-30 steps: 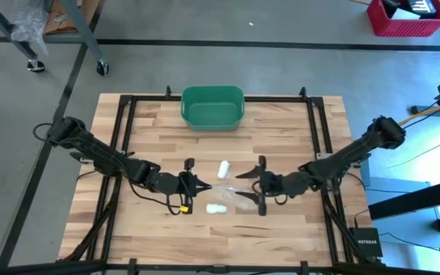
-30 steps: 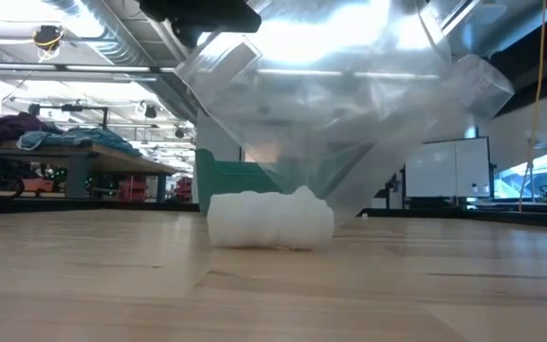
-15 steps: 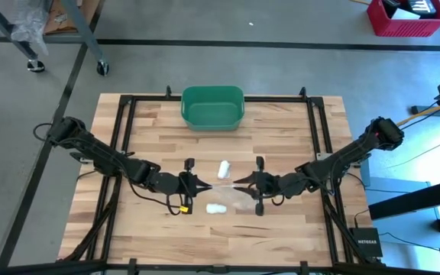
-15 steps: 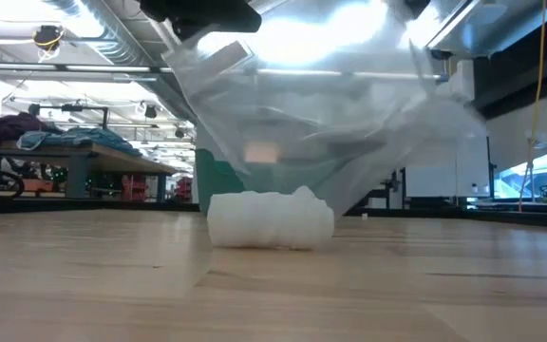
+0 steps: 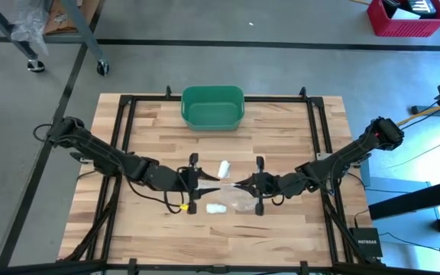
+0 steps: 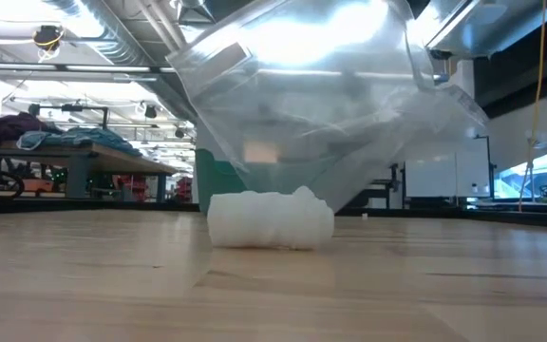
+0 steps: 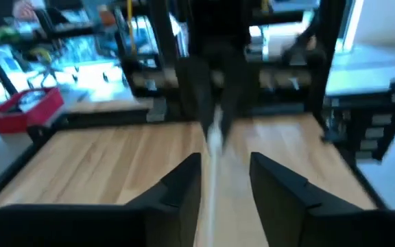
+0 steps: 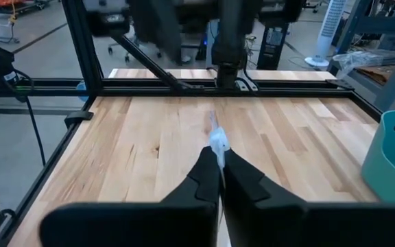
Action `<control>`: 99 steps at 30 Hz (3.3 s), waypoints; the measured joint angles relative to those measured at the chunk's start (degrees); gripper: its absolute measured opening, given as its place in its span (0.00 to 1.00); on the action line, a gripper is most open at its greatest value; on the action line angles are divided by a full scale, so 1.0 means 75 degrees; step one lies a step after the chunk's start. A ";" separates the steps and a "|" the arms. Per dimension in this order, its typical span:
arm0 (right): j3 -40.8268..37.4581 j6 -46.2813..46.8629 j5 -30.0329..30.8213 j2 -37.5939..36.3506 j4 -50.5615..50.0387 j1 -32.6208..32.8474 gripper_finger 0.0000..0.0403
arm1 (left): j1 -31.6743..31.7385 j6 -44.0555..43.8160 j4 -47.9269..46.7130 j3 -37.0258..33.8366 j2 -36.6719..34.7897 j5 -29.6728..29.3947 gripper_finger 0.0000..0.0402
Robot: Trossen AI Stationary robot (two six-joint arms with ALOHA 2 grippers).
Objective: Roll bandage
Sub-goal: Open the transparent zip bag
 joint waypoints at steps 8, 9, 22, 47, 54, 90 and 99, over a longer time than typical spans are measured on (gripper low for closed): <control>0.0009 0.0039 0.0002 0.0084 0.0416 -0.0065 0.01 | 0.0395 -0.0007 0.0444 0.0355 0.0815 0.0152 0.32; 0.0009 0.0070 0.0003 0.0119 0.0471 -0.0071 0.01 | 0.0414 0.0029 0.0496 0.0416 0.0917 0.0157 0.32; 0.0009 0.0212 -0.0193 0.0242 0.0661 -0.0166 0.01 | 0.0455 0.0407 0.0468 0.0617 0.1034 0.0172 0.31; 0.0003 0.0270 -0.0195 0.0251 0.0583 -0.0157 0.02 | 0.0464 0.0644 -0.0122 0.0648 0.1005 0.0143 0.02; -0.0003 0.0269 -0.0204 0.0255 0.0551 -0.0157 0.02 | 0.0332 0.0501 -0.0612 0.0652 0.0994 -0.0003 0.03; 0.0006 0.0212 -0.0207 0.0207 0.0662 -0.0146 0.02 | -0.0184 -0.1562 -0.5581 0.0609 0.1008 -0.0256 0.05; 0.0015 0.0214 -0.0341 0.0207 0.0661 -0.0146 0.02 | -0.0065 -0.2133 -0.5804 0.0601 0.1016 0.0034 0.14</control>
